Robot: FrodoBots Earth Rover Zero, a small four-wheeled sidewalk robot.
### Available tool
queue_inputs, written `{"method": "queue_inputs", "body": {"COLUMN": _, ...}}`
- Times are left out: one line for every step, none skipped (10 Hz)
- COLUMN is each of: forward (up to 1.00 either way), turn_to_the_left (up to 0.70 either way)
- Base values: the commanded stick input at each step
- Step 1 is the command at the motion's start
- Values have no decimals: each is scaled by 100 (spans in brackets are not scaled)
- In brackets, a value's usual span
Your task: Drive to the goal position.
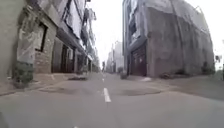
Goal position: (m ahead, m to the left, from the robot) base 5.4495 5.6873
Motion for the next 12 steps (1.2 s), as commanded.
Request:
{"method": "queue_inputs", "body": {"forward": 100, "turn_to_the_left": 0}}
{"method": "queue_inputs", "body": {"forward": 100, "turn_to_the_left": 0}}
{"method": "queue_inputs", "body": {"forward": 100, "turn_to_the_left": 0}}
{"method": "queue_inputs", "body": {"forward": 100, "turn_to_the_left": 0}}
{"method": "queue_inputs", "body": {"forward": 100, "turn_to_the_left": 0}}
{"method": "queue_inputs", "body": {"forward": 100, "turn_to_the_left": 0}}
{"method": "queue_inputs", "body": {"forward": 100, "turn_to_the_left": 0}}
{"method": "queue_inputs", "body": {"forward": 100, "turn_to_the_left": 0}}
{"method": "queue_inputs", "body": {"forward": 100, "turn_to_the_left": -40}}
{"method": "queue_inputs", "body": {"forward": 100, "turn_to_the_left": -40}}
{"method": "queue_inputs", "body": {"forward": 100, "turn_to_the_left": 0}}
{"method": "queue_inputs", "body": {"forward": 100, "turn_to_the_left": 0}}
